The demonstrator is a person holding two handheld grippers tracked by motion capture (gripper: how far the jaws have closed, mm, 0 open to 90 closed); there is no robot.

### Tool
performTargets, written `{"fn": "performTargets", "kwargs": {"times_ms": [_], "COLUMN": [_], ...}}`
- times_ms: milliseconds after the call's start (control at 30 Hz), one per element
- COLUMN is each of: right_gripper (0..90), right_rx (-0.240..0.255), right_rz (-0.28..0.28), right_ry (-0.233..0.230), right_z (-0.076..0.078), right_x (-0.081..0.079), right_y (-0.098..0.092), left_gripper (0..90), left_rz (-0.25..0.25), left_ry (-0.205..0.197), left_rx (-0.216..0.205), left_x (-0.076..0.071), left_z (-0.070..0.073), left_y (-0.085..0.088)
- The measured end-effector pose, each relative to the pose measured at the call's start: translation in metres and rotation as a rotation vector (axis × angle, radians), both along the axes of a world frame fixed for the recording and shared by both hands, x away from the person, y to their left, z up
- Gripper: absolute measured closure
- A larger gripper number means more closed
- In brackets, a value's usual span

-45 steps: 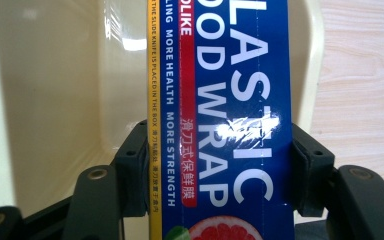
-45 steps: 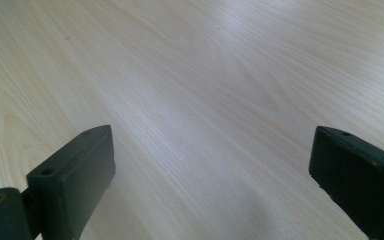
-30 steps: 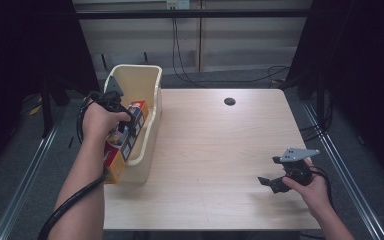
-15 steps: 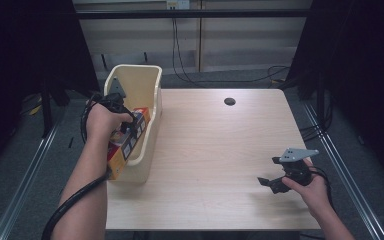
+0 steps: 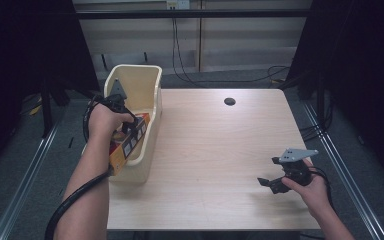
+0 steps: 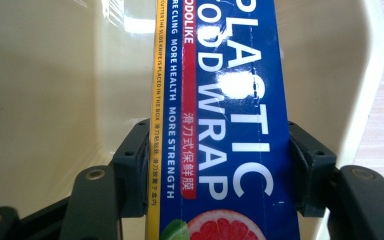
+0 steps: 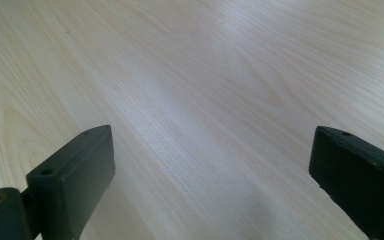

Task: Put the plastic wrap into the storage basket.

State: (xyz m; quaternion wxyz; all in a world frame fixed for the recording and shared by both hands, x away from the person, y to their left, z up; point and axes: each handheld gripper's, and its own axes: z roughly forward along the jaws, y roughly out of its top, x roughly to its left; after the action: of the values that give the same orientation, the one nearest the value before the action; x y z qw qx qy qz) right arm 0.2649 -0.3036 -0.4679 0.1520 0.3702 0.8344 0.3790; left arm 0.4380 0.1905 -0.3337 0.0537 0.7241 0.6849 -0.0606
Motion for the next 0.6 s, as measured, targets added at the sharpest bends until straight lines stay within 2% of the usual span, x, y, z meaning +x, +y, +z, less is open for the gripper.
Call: {"fn": "performTargets", "kwargs": {"times_ms": [67,267,333,467,600], "right_gripper": [4.4,4.4,4.4,4.4,4.4], "right_rx": [0.004,0.001,0.004,0.002,-0.002], "right_rz": [0.001,-0.001,0.002,0.003,0.002], "right_ry": [0.0,0.004,0.003,0.004,0.003], "right_z": [-0.0001,-0.0001,-0.0001,0.0001,-0.0004], "right_x": [0.0002,-0.0002,-0.0002,-0.0001,-0.0001], "right_y": [-0.0004,0.0002,0.0003,0.0001,0.0007], "left_gripper": [39.7,39.3,39.1,38.8,36.6], "left_rz": [0.008,0.004,-0.013,0.009,0.007], "left_ry": [-0.008,0.003,0.007,-0.005,-0.002], "left_rx": [0.001,0.008,0.015,0.013,-0.009], "left_x": [-0.0004,-0.0003,0.0,-0.0002,0.0], "left_z": [-0.0016,-0.0034,-0.0034,-0.0027,-0.0015], "left_y": [-0.0001,-0.0026,-0.0033,-0.0044,-0.0033]}}
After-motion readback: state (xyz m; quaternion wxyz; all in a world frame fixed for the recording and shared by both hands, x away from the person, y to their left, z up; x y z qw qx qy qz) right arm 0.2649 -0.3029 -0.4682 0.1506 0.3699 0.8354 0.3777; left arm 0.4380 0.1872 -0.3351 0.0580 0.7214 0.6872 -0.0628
